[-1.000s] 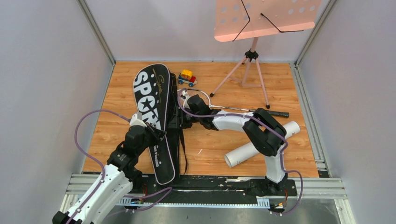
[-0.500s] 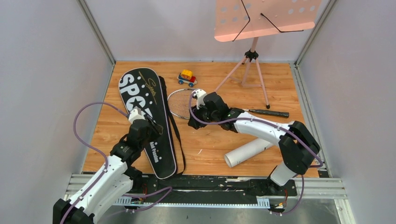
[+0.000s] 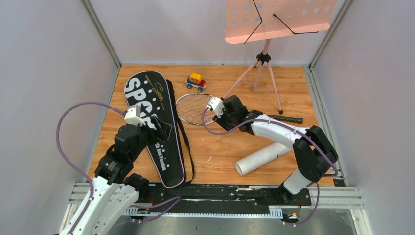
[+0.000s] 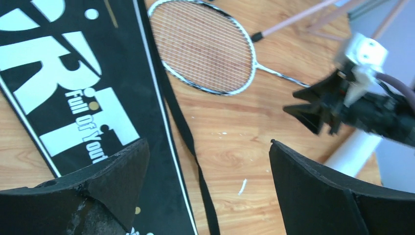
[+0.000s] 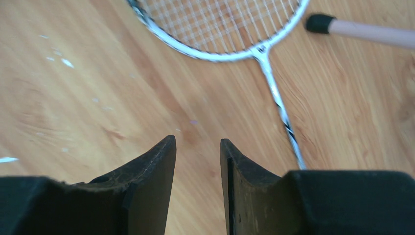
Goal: Pack up the badminton gear
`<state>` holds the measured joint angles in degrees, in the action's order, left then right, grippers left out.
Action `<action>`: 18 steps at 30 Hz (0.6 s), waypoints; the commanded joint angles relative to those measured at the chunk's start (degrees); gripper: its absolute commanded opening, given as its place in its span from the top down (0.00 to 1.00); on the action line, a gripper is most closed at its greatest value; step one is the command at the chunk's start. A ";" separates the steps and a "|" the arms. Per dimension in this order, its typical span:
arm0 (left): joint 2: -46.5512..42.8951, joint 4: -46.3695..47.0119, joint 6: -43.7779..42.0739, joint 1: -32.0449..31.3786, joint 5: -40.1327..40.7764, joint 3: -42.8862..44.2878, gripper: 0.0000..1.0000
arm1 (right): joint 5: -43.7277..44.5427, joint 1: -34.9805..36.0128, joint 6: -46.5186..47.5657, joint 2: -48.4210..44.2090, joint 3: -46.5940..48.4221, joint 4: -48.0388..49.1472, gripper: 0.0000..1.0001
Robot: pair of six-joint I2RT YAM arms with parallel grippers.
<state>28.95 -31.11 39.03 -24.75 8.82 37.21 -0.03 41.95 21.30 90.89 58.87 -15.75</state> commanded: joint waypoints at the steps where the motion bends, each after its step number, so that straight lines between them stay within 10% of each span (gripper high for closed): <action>1: -2.50 -4.50 -4.55 0.05 -7.28 3.41 0.00 | -1.05 -5.04 8.34 2.50 3.66 -2.75 0.61; 18: -1.93 -6.23 -12.62 -0.03 -18.34 7.36 0.00 | -10.50 -17.62 19.70 11.40 13.38 -10.12 0.66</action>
<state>28.25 -38.81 28.29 -24.77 -7.51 44.25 -6.39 25.69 36.56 100.55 68.27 -23.79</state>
